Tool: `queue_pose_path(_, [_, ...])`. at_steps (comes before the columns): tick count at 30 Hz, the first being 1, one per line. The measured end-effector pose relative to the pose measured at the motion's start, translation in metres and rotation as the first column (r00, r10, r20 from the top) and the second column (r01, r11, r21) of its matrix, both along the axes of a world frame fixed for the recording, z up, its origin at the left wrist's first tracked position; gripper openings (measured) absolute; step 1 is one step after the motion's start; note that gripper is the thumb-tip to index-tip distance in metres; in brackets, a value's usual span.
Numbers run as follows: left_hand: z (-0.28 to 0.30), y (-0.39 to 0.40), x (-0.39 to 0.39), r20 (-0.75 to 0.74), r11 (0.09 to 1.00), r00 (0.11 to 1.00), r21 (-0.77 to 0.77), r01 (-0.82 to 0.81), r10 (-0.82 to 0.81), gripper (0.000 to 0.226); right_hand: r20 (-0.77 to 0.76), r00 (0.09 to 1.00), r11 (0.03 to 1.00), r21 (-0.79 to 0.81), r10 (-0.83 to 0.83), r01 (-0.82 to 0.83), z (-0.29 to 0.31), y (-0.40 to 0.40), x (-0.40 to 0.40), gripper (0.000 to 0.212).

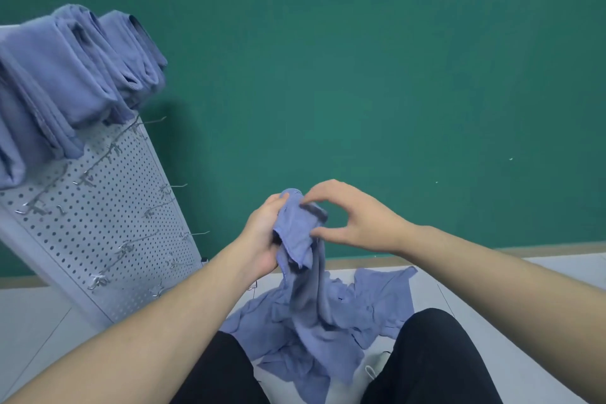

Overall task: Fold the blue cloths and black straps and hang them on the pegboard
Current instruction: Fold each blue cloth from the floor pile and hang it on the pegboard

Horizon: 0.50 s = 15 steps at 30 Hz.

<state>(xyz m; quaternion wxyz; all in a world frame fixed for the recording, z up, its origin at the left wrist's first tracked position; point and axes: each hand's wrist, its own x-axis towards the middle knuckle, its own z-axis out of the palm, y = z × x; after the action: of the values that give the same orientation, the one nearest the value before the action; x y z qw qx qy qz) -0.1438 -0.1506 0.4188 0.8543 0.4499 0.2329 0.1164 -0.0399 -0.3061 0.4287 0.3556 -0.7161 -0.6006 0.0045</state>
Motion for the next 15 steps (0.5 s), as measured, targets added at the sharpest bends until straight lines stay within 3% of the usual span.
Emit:
queue_pose_path(4, [0.000,0.005,0.000,0.047,0.997,0.999,-0.077,0.006,-0.002,0.014,0.136,0.991,1.000,-0.015,0.003,-0.001,-0.001,0.006,-0.010,0.058])
queue_pose_path(6, [0.000,0.004,-0.001,0.049,0.995,0.998,-0.093,-0.028,0.033,0.022,0.122,0.992,1.000,-0.009,0.005,-0.004,-0.003,0.007,-0.015,0.060])
queue_pose_path(8, [0.002,0.004,-0.002,0.029,0.994,0.998,-0.088,-0.060,0.063,0.026,0.098,0.995,1.000,0.010,-0.022,0.021,-0.005,0.010,-0.019,0.052])
queue_pose_path(11, [0.005,0.006,-0.002,-0.016,0.987,0.994,-0.118,-0.109,0.108,0.028,0.181,0.978,0.994,0.055,-0.105,0.097,-0.009,0.021,-0.022,0.026])
queue_pose_path(15, [-0.001,0.008,0.002,-0.079,0.977,0.976,-0.055,-0.206,0.201,0.029,0.158,0.979,0.991,0.047,-0.128,0.122,-0.005,0.021,-0.027,0.037])
